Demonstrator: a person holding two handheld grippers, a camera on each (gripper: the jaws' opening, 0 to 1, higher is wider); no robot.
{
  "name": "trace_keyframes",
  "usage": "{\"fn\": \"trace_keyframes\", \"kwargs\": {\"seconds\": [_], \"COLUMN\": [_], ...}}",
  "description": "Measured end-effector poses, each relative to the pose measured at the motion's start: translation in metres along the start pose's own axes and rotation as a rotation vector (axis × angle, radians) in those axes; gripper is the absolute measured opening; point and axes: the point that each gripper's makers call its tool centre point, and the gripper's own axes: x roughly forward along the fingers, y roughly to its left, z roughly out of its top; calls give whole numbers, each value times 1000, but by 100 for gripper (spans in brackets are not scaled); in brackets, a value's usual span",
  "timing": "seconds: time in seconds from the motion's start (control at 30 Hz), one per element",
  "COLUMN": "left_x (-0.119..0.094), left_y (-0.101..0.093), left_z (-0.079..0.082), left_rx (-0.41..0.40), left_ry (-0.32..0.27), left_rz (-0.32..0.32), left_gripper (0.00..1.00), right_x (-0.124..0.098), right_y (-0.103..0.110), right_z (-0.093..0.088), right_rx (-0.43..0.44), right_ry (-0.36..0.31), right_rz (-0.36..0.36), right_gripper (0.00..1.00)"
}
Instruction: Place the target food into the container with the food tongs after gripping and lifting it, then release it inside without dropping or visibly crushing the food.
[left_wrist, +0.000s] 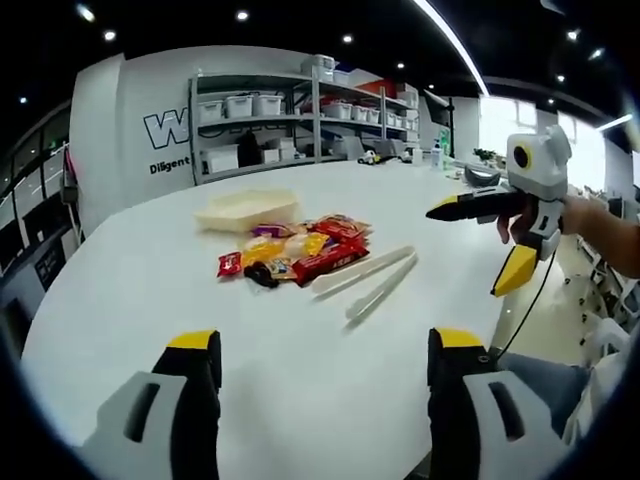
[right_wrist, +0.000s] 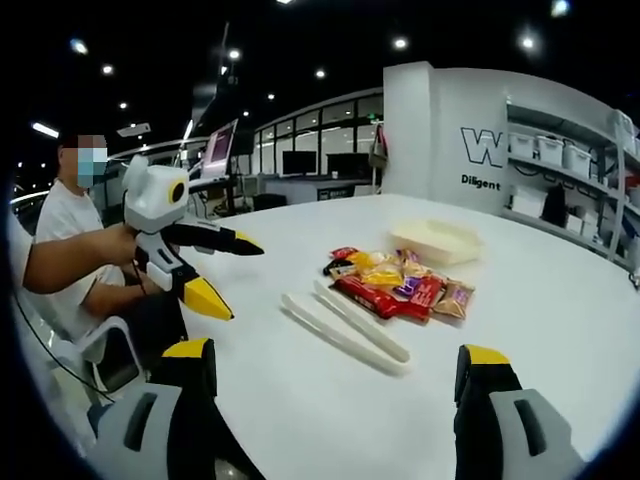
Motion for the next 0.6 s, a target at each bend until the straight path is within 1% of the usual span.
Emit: {"fn": "trace_keyframes", "kwargs": {"seconds": [0.1,0.13,0.17,0.27,0.4,0.47,0.5,0.6], "left_x": [4,7,8,12,18,21,22,24], "left_y": [-6,-11,-12,-12,-15,-18,-21,-24], "left_z": [1,0,-1,-3,-2,-2,-2,1], "left_rx": [-21,-31,-31,13,17,17,29,76], "left_ry": [-6,-6,-1,17,18,22,28,15], "left_rz": [-31,-53,-59,-52,-69,-83,-93,-101], "left_gripper": [84,85,86,82,79,76,72,65], "right_x": [1,1,2,3,6,8,9,10], "right_y": [1,0,-1,-1,-2,-3,-2,-2], "right_z": [-4,-4,-4,-6,-9,-11,-12,-13], "right_rx": [-10,-11,-10,4,8,16,18,23], "right_ry": [11,9,6,19,26,30,31,24], "right_rz": [13,10,6,13,21,26,32,39], "right_gripper": [99,99,99,99,97,95,94,94]}}
